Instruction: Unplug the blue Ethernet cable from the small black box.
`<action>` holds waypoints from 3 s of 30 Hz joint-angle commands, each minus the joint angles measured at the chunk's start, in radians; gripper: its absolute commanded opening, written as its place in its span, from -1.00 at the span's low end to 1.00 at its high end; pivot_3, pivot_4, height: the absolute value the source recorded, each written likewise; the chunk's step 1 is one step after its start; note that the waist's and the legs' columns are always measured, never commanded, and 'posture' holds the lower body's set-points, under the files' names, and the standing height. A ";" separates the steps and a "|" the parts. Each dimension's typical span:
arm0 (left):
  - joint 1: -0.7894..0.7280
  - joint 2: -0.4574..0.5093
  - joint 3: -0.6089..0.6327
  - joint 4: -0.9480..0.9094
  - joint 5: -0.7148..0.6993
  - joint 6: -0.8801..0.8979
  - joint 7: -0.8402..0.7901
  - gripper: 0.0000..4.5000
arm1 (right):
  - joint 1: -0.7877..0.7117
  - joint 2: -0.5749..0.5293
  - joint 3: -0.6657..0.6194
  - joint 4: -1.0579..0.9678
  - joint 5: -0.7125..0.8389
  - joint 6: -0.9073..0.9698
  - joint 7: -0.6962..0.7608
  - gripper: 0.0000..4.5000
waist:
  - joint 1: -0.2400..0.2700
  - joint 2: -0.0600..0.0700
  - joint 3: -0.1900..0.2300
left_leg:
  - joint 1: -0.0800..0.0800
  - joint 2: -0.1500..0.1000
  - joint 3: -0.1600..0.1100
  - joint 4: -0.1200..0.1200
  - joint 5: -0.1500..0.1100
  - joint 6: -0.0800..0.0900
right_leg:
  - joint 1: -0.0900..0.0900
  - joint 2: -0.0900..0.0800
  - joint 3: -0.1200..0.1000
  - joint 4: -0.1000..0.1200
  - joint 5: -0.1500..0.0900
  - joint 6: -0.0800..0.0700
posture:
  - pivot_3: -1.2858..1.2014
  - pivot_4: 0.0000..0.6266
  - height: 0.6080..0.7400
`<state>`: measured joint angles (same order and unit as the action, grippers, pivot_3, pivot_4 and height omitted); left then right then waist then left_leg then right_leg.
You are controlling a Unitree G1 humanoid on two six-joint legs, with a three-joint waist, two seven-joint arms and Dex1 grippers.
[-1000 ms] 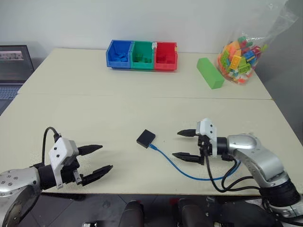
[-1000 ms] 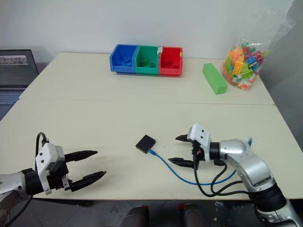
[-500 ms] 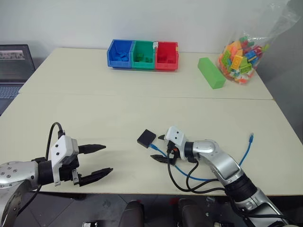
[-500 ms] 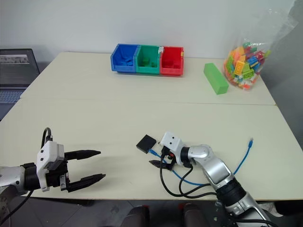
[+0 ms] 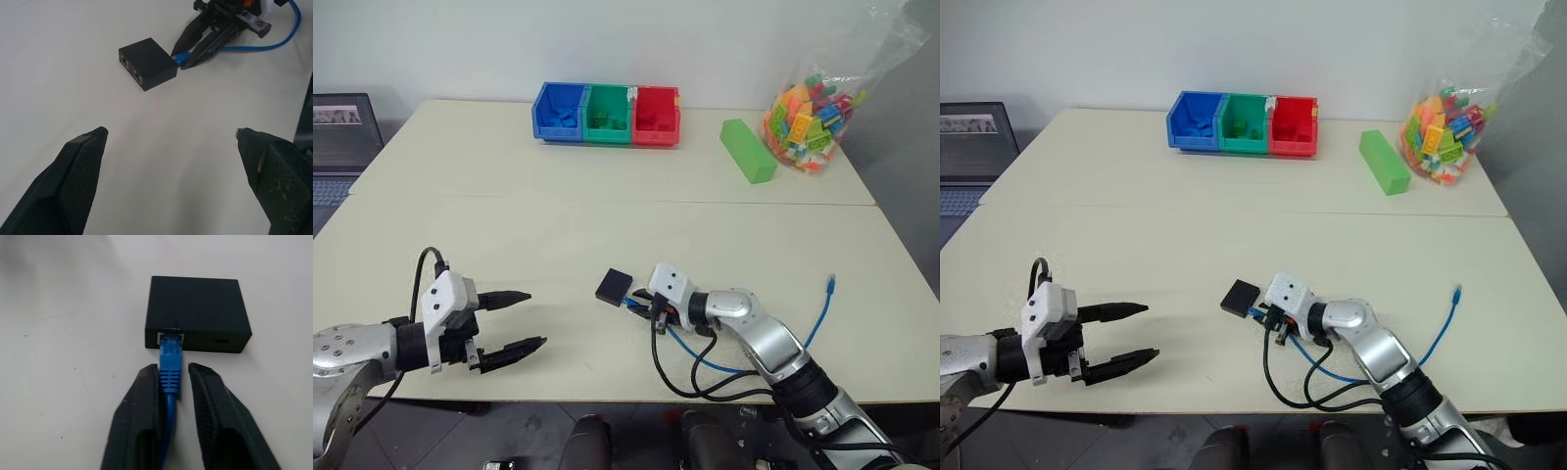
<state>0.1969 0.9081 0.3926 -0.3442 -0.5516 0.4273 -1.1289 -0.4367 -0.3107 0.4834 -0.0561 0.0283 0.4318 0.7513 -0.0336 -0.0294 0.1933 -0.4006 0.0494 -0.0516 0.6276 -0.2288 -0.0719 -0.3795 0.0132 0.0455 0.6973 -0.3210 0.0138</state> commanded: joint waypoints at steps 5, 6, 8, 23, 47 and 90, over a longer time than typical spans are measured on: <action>-0.122 -0.022 -0.048 0.016 -0.080 0.127 0.054 1.00 | -0.095 -0.104 -0.008 0.027 -0.097 -0.269 0.059 -0.95 | 0.003 0.000 0.000 | 0.000 -0.001 0.000 0.000 0.000 0.000 | 0.000 0.000 -0.001 0.000 0.000 0.000 | 0.03 -0.52 1.00; -0.163 -0.035 -0.057 0.022 -0.116 0.168 0.070 1.00 | -0.133 -0.125 -0.010 0.053 -0.132 -0.362 0.050 -0.95 | 0.001 0.000 0.000 | -0.001 -0.001 0.000 0.001 0.000 0.000 | 0.000 0.000 -0.001 0.000 0.000 0.001 | 0.03 -0.52 1.00; -0.248 -0.068 -0.065 0.044 -0.189 0.245 0.103 1.00 | -0.202 -0.149 -0.018 0.101 -0.179 -0.520 0.034 -0.95 | 0.001 0.000 0.000 | -0.001 -0.001 0.000 0.001 0.000 0.000 | 0.000 0.001 -0.001 0.000 0.000 0.001 | 0.03 -0.52 1.00; -0.530 -0.149 -0.154 0.183 -0.292 0.411 0.115 1.00 | -0.270 -0.122 -0.063 0.108 -0.147 -0.763 0.074 -0.95 | 0.000 0.000 0.000 | -0.002 -0.001 -0.001 0.001 0.000 0.000 | 0.000 0.000 -0.001 0.001 0.001 -0.001 | 0.03 -0.52 1.00; -0.590 -0.152 -0.177 0.219 -0.360 0.530 0.019 -0.65 | -0.250 -0.126 -0.057 0.048 -0.189 -0.809 0.068 -0.95 | 0.001 0.000 0.000 | -0.001 -0.001 -0.001 0.002 0.000 0.000 | 0.000 0.001 -0.002 0.002 0.001 -0.002 | 0.03 -0.52 1.00; -0.622 -0.105 -0.269 0.228 -0.308 0.441 -0.158 -0.65 | -0.084 0.039 -0.354 -0.295 0.771 0.584 -0.024 -0.01 | 0.000 0.000 0.000 | -0.002 -0.001 -0.001 0.001 0.000 0.000 | 0.000 0.001 -0.002 0.001 0.001 -0.001 | 0.03 -0.52 1.00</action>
<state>-0.4036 0.7990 0.1037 -0.1072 -0.8404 0.8677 -1.2796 -0.5214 -0.2831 0.1478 -0.3435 0.7665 1.0160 0.7313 -0.0333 -0.0295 0.1935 -0.4021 0.0481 -0.0528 0.6289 -0.2287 -0.0719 -0.3797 0.0146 0.0440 0.6987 -0.3203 0.0132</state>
